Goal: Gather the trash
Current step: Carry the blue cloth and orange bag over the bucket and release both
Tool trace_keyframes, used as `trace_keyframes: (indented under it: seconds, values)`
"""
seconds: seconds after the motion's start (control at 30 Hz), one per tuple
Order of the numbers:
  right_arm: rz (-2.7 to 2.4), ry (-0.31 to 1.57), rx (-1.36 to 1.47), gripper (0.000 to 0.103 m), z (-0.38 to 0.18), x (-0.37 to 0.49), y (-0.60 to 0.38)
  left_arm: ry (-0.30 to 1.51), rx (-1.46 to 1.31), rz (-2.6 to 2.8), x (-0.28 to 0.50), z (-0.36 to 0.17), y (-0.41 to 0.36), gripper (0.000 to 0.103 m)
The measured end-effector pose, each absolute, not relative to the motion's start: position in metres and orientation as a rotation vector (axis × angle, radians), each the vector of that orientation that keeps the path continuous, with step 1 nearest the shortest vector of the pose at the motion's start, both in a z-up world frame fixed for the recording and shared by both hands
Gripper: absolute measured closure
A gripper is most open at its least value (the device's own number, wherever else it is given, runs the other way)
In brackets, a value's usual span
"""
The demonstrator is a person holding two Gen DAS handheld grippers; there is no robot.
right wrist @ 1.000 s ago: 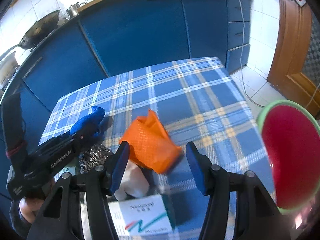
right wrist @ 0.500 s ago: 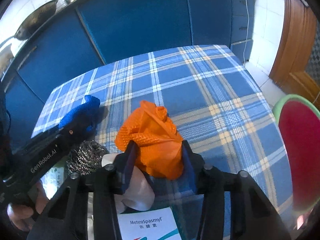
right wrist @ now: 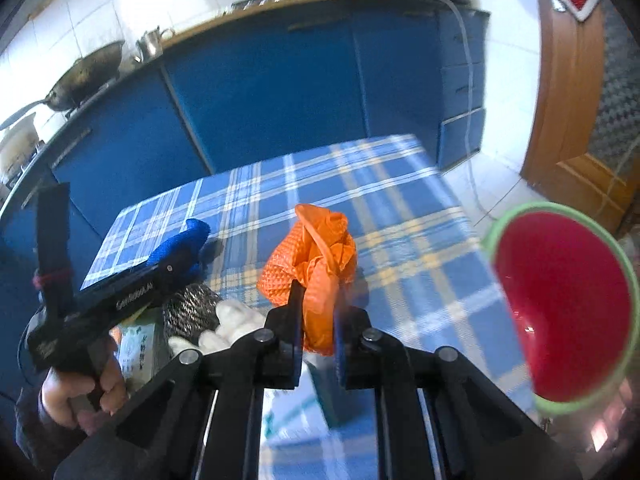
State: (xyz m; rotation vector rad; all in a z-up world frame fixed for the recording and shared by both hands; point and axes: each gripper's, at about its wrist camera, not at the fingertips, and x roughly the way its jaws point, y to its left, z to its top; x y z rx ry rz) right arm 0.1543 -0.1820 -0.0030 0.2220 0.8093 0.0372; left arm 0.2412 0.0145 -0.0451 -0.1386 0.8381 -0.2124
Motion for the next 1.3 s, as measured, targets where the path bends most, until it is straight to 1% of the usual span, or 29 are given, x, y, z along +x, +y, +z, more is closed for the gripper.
trace_keyframes:
  seconds: [0.3, 0.6, 0.83, 1.0, 1.3]
  values:
    - [-0.054, 0.758, 0.233, 0.089, 0.015, 0.09, -0.221, 0.741, -0.083, -0.254, 0.223, -0.024, 0.003, 0.071]
    - [-0.111, 0.699, 0.297, 0.089, 0.025, 0.05, -0.269, 0.661, -0.038, -0.338, 0.195, 0.016, -0.023, 0.071]
    - [-0.136, 0.661, 0.359, 0.089, 0.021, 0.036, -0.306, 0.657, 0.012, -0.411, 0.172, 0.044, -0.06, 0.071]
    - [-0.159, 0.639, 0.412, 0.089, 0.014, 0.028, -0.332, 0.684, 0.004, -0.493, 0.161, 0.054, -0.097, 0.071]
    - [-0.194, 0.622, 0.486, 0.088, -0.002, 0.019, -0.38, 0.771, 0.057, -0.625, 0.148, 0.036, -0.189, 0.071]
